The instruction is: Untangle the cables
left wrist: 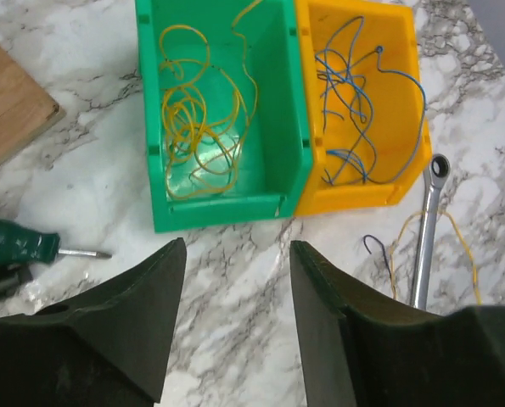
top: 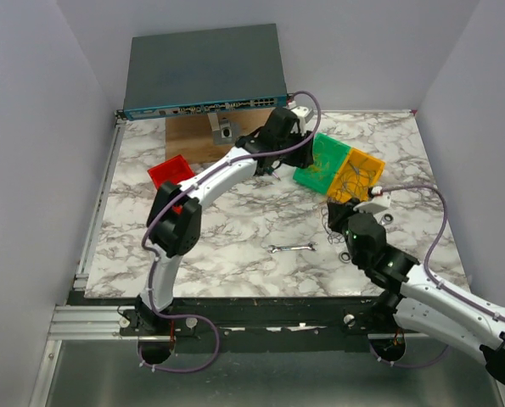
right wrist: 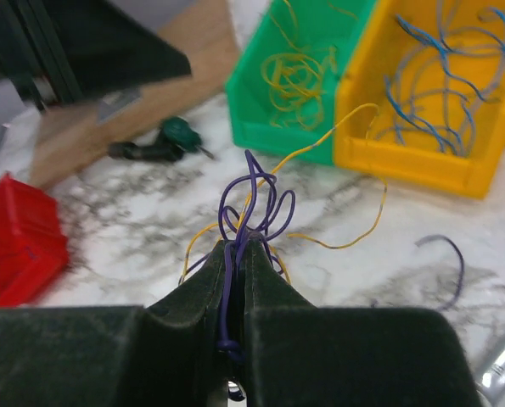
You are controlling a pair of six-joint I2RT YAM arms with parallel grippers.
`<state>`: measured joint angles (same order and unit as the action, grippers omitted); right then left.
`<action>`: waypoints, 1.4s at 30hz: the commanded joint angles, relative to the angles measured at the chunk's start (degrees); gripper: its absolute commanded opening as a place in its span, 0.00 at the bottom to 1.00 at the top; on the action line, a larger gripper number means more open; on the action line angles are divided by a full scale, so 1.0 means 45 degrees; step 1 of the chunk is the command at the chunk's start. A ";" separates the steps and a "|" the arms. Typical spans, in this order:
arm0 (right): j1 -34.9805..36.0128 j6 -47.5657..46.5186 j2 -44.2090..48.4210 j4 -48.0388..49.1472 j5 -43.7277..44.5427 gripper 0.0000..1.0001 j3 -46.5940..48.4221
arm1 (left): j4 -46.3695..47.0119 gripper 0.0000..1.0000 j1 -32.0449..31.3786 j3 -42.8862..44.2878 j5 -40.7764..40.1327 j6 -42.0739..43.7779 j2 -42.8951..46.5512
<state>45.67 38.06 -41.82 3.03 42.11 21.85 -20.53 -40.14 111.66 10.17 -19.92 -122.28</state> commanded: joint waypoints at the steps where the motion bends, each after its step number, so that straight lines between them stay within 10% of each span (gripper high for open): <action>1: -0.0001 -0.0807 -0.0936 -0.1384 -0.1750 0.01 0.2669 | 0.1512 0.56 0.0004 -0.2752 0.0179 -0.0046 0.3841; 13: 0.0071 -0.2567 -0.4360 -0.1683 -0.8724 0.04 0.7197 | 0.3842 0.71 0.0290 -1.2563 -0.3035 -0.1204 1.2905; 18: 0.0047 -0.1344 -0.5797 -0.2131 -0.7882 0.61 0.7000 | 0.3754 0.75 0.0472 -1.5286 -0.3097 -0.1884 1.5169; 42: 0.0047 -0.1880 -0.8964 -0.1964 -0.7092 0.51 0.4752 | 0.4094 0.71 0.0443 -1.6156 -0.2073 -0.3365 1.1300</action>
<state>45.74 29.93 -79.02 -7.44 9.74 44.18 -4.80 -38.26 35.48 1.56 -33.36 -67.55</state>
